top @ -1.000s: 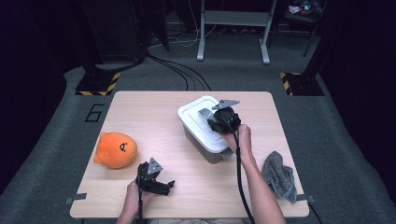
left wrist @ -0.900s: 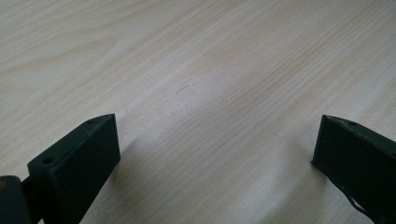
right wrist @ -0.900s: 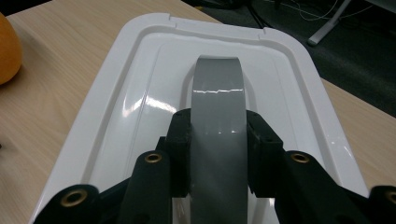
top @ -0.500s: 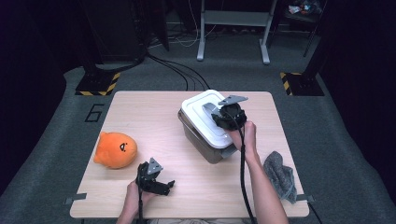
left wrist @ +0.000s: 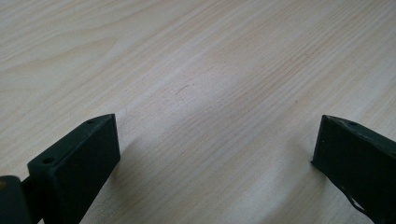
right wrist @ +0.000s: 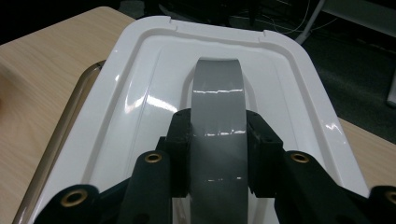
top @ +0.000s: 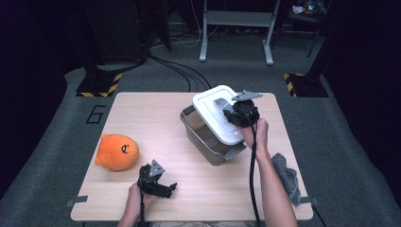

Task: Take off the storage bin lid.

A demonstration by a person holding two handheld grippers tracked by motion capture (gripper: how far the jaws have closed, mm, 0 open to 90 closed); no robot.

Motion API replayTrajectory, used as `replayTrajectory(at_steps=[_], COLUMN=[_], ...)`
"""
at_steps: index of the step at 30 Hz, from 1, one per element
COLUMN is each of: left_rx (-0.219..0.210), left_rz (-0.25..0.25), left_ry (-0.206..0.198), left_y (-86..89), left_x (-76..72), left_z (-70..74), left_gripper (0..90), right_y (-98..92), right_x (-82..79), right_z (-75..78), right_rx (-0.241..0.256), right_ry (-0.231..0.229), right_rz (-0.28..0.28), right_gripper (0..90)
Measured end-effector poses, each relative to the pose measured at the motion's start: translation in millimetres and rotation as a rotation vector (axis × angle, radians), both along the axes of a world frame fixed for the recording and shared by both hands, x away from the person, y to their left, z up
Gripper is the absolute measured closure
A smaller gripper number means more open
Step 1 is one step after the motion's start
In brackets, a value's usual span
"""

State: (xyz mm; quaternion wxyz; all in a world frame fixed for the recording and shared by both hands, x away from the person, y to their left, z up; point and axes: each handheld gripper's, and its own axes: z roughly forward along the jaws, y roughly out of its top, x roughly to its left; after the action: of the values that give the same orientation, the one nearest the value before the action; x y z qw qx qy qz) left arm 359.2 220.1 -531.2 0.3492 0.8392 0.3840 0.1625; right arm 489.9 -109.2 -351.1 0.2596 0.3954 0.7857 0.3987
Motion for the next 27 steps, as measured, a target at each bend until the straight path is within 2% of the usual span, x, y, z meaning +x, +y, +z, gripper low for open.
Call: replayTrajectory(at_steps=[27], left_rx=[0.003], left_rz=[0.002], left_ry=[-0.007], left_y=[0.2], left_x=[0.4], left_z=[0.0], left_gripper=[0.2], right_y=[-57.0], right_x=[14.7], right_z=[2.7], right_rx=[0.011], right_ry=[-0.018], right_rz=[-0.124], right_gripper=[66.2])
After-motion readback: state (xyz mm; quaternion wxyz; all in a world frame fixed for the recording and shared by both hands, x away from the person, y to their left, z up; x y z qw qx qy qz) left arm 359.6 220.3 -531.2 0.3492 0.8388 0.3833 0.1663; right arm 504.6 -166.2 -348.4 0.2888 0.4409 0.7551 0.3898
